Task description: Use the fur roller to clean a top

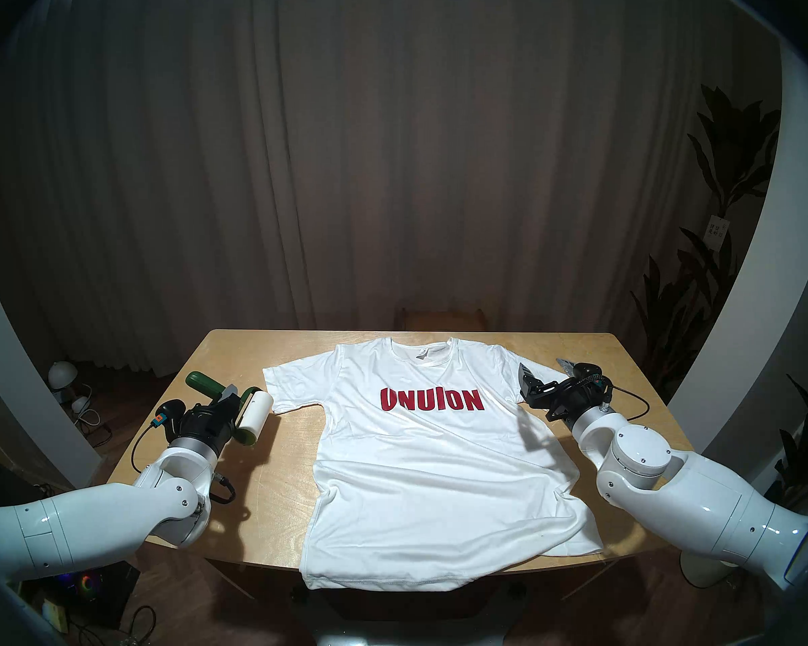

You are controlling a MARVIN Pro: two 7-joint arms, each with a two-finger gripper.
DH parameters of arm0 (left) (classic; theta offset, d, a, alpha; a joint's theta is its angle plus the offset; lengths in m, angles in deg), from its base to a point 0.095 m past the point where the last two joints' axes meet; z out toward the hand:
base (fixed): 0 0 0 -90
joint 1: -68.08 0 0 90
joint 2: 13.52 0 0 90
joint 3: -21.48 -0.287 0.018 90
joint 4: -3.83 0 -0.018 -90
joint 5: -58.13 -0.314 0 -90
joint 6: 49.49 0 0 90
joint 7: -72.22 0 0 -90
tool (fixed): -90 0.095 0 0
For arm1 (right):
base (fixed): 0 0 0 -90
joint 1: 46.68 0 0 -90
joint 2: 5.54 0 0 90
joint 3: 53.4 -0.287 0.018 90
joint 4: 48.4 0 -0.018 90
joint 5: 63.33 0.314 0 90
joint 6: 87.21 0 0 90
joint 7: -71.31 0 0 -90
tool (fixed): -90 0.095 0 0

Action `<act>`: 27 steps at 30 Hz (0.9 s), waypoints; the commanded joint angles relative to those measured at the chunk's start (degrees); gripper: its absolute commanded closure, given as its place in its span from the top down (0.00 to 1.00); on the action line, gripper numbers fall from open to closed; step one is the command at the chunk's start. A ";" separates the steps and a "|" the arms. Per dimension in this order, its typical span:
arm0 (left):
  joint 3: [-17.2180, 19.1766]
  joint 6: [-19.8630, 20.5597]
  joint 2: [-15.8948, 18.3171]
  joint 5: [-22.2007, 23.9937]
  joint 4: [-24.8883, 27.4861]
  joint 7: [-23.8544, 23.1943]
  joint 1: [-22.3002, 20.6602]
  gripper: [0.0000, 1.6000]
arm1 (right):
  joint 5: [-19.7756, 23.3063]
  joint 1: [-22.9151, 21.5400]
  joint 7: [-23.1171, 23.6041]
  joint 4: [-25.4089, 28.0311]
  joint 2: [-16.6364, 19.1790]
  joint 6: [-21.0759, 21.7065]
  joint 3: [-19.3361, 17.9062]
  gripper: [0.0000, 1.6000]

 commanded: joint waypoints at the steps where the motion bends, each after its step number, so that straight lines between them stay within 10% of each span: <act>1: 1.95 0.71 0.74 3.01 -1.45 -3.99 -0.26 0.00 | -0.35 -2.12 -1.49 -0.30 -3.88 0.43 0.48 1.00; 27: 5.78 6.67 -3.22 18.97 -5.01 -15.35 0.49 0.00 | -2.98 -8.64 -5.86 -2.75 -9.31 3.60 0.96 1.00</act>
